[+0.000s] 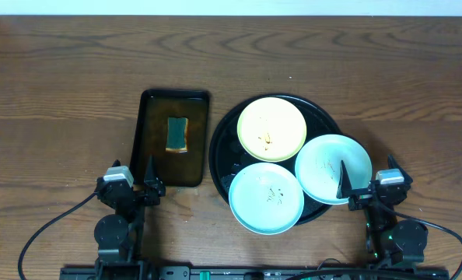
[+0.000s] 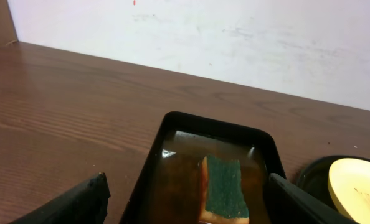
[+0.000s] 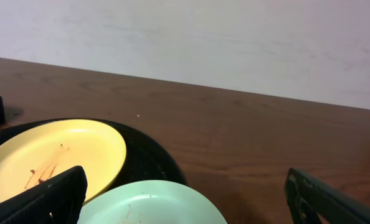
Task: Clean dirty plates on tray and stack at the side
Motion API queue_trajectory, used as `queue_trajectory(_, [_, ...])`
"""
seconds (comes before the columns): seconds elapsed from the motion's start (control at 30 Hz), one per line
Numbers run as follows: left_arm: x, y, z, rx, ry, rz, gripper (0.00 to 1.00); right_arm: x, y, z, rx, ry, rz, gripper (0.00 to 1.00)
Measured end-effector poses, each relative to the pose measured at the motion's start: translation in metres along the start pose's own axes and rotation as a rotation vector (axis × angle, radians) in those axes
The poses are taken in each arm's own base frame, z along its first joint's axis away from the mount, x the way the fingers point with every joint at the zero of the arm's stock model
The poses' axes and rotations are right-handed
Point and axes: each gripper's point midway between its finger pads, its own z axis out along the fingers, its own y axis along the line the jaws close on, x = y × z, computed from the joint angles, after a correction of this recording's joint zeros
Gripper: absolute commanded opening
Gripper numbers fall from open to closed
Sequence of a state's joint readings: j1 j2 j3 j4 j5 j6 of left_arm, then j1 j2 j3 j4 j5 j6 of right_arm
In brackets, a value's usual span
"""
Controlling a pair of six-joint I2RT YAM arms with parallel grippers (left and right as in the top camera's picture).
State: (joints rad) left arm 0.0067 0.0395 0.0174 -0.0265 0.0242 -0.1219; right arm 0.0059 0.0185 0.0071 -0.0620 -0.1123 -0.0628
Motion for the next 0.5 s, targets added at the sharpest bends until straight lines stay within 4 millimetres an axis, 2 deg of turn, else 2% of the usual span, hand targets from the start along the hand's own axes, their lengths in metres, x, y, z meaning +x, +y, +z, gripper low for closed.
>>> queue_trajectory(0.23, [0.0, 0.0, 0.0, 0.0, 0.0, -0.001, 0.79, 0.0, 0.0, 0.0, -0.002, -0.001, 0.007, 0.99])
queue_trajectory(0.4, [0.001, 0.0, -0.002, -0.004, 0.022, -0.008, 0.79, 0.001, -0.003, 0.0, 0.017, 0.004, 0.089, 0.99])
queue_trajectory(0.5, [0.017, 0.004, -0.007, -0.032, 0.152, -0.004, 0.79, 0.009, -0.007, 0.0, 0.043, 0.053, 0.16, 0.99])
